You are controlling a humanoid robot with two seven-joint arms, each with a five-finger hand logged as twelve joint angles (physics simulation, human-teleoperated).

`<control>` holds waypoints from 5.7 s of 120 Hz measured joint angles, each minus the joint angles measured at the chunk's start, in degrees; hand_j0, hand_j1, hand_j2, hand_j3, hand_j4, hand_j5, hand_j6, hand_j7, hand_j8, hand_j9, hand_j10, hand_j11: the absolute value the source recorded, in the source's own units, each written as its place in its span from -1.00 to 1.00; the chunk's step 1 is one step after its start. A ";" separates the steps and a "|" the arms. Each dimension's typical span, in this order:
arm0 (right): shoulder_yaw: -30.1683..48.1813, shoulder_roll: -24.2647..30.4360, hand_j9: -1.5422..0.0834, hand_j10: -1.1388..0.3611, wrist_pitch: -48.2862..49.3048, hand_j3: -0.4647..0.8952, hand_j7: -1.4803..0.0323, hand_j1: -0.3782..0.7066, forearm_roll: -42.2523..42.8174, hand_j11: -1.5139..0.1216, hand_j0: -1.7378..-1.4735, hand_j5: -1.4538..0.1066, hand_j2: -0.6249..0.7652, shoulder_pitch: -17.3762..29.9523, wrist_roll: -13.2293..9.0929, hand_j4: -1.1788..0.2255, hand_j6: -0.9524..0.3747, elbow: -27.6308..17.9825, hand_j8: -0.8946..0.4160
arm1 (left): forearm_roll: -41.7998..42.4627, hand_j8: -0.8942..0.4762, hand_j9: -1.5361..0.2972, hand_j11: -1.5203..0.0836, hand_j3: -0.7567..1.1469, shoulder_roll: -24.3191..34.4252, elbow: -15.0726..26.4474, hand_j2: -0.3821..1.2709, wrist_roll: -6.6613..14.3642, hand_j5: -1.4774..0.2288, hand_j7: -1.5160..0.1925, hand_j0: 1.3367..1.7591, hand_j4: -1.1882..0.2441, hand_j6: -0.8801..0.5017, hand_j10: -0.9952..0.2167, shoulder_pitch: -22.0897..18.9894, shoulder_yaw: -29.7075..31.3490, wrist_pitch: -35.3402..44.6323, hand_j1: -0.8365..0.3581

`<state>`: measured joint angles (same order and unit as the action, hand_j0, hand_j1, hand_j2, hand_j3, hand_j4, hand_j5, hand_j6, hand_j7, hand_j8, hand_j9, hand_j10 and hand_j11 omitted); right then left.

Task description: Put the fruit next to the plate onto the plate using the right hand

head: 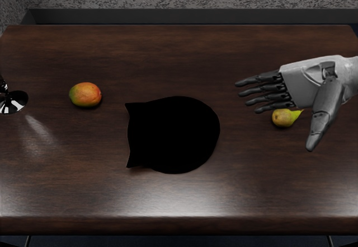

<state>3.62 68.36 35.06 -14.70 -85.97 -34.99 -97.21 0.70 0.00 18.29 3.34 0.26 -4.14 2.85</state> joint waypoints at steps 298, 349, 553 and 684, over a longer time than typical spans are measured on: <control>-47.71 -41.57 0.73 0.38 -68.78 -0.32 0.78 -0.72 28.49 0.69 -0.40 0.69 -0.13 -14.89 -0.01 0.53 0.28 4.59 0.21 | 0.00 0.30 0.67 0.89 -0.20 0.00 0.02 -0.54 0.00 0.73 0.77 0.52 0.66 0.27 0.64 0.00 0.01 0.01 0.98; -47.37 -41.38 0.66 0.32 -70.04 -0.32 0.70 -0.62 33.25 0.61 -0.40 0.62 -0.14 -9.56 -0.01 0.47 0.21 6.26 0.14 | 0.00 0.30 0.67 0.89 -0.20 0.00 0.00 -0.54 0.00 0.73 0.77 0.52 0.66 0.27 0.64 0.00 0.00 0.02 0.98; -39.87 -40.85 0.11 0.54 -70.66 -0.32 -0.27 0.39 42.72 -0.29 -0.29 -0.23 -0.04 1.52 -0.63 -0.18 0.30 11.12 0.19 | -0.01 0.30 0.67 0.89 -0.20 0.00 0.00 -0.54 0.00 0.73 0.77 0.52 0.66 0.27 0.64 0.00 -0.02 0.01 0.98; 4.62 -34.74 -0.54 0.38 -19.32 -0.32 -0.54 0.25 25.01 -0.58 -0.29 -0.72 0.29 6.03 -0.02 -0.50 0.01 17.35 0.13 | 0.00 0.30 0.67 0.89 -0.20 0.00 0.00 -0.54 0.00 0.73 0.77 0.52 0.66 0.27 0.64 0.00 0.00 0.00 0.98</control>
<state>8.24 33.62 15.73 10.32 -79.94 -35.01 -79.87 0.70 0.00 18.29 3.34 0.26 -4.14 2.85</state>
